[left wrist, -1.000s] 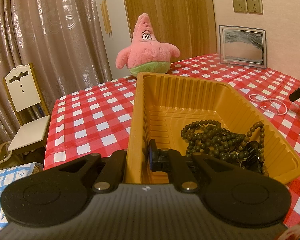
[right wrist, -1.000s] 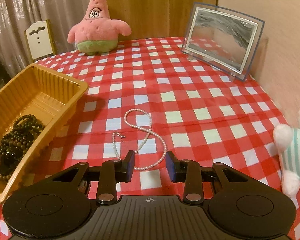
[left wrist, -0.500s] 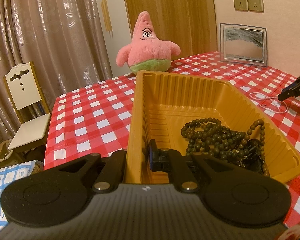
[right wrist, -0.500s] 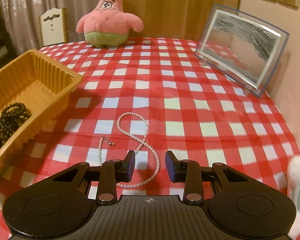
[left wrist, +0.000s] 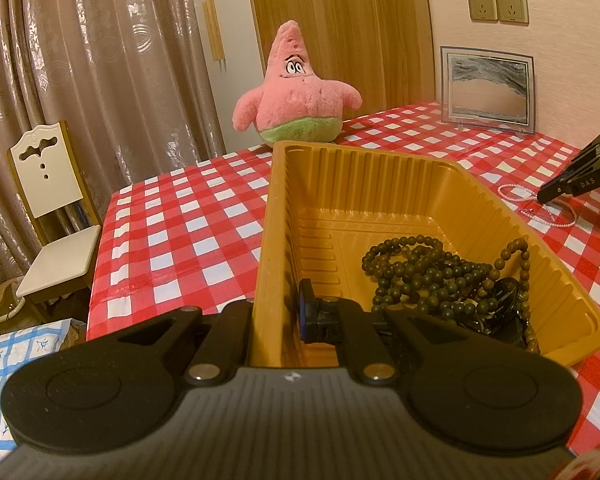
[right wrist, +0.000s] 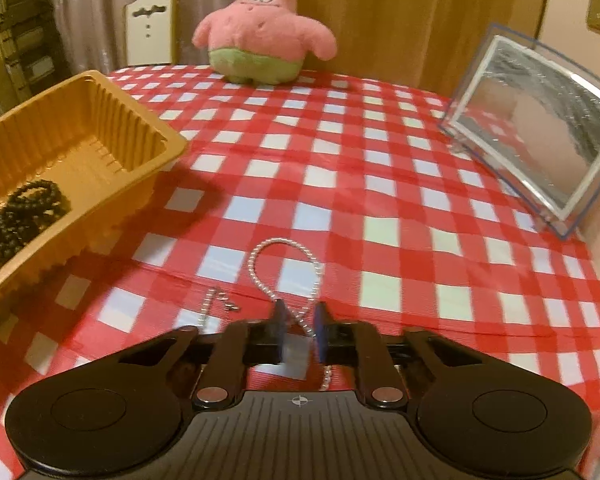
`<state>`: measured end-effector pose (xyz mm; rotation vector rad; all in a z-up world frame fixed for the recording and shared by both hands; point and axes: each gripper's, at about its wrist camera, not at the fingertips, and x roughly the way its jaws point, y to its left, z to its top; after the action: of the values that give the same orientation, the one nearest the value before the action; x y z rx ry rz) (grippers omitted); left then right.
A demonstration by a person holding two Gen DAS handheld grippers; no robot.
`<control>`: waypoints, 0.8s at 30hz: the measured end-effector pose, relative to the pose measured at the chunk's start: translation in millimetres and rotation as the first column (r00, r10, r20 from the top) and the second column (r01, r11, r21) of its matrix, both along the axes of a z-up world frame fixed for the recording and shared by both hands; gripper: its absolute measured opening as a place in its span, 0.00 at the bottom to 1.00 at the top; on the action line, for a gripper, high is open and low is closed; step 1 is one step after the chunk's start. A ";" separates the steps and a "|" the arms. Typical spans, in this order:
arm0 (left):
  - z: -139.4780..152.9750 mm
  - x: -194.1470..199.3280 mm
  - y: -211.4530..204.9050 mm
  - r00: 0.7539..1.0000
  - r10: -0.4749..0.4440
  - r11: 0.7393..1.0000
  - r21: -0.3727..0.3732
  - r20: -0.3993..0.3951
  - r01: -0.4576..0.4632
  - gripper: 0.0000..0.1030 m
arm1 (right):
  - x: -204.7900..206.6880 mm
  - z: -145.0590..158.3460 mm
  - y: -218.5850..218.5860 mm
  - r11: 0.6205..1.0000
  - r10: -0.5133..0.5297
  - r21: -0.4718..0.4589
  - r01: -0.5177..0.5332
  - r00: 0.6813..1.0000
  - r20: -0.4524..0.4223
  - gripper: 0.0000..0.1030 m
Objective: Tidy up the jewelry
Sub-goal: 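Grasp the white pearl necklace by its strand with the right gripper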
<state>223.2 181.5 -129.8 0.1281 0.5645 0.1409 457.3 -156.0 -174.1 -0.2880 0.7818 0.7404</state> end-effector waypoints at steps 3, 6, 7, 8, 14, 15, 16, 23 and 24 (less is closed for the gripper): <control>-0.1 0.1 0.0 1.000 0.000 1.000 -0.001 -0.001 0.000 0.07 | -0.4 0.9 4.9 1.000 0.006 -0.009 -0.006 1.000 -0.008 0.02; 0.1 0.2 -0.1 1.000 0.000 1.000 0.000 -0.001 0.000 0.07 | -1.4 2.1 3.0 1.000 -0.004 -0.007 0.004 1.000 -0.026 0.02; 0.1 0.1 0.0 1.000 0.001 1.000 0.000 -0.001 -0.001 0.07 | -1.4 2.1 3.0 1.000 -0.004 -0.007 0.004 1.000 -0.026 0.02; -0.1 -0.5 0.6 1.000 0.001 1.000 -0.001 -0.001 -0.001 0.07 | -1.8 2.4 2.5 1.000 -0.006 -0.005 0.006 0.999 -0.036 0.02; 0.2 0.3 0.0 1.000 0.001 1.000 -0.002 0.000 -0.001 0.07 | -17.6 5.7 -5.4 0.999 -0.035 0.026 0.038 0.995 -0.095 0.02; 0.1 0.5 0.1 1.000 0.002 1.000 -0.003 -0.001 -0.002 0.07 | -22.8 6.2 -7.6 0.998 -0.041 0.036 0.045 0.993 -0.112 0.02; 0.0 0.5 0.2 1.000 0.003 1.000 -0.003 -0.001 -0.003 0.07 | -28.7 6.5 -9.7 0.998 -0.046 0.044 0.052 0.991 -0.125 0.02; 0.1 0.5 0.2 1.000 0.003 1.000 -0.002 -0.002 -0.003 0.07 | -70.0 7.0 -26.8 0.995 -0.073 0.052 0.084 0.977 -0.199 0.02; 0.2 0.8 -0.2 1.000 0.003 1.000 -0.002 -0.002 -0.003 0.07 | -74.5 7.4 -28.3 0.995 -0.076 0.053 0.089 0.976 -0.206 0.02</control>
<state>224.0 181.3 -129.6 0.1253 0.5667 0.1429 382.8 -184.4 -166.7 -0.1236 0.9570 0.7213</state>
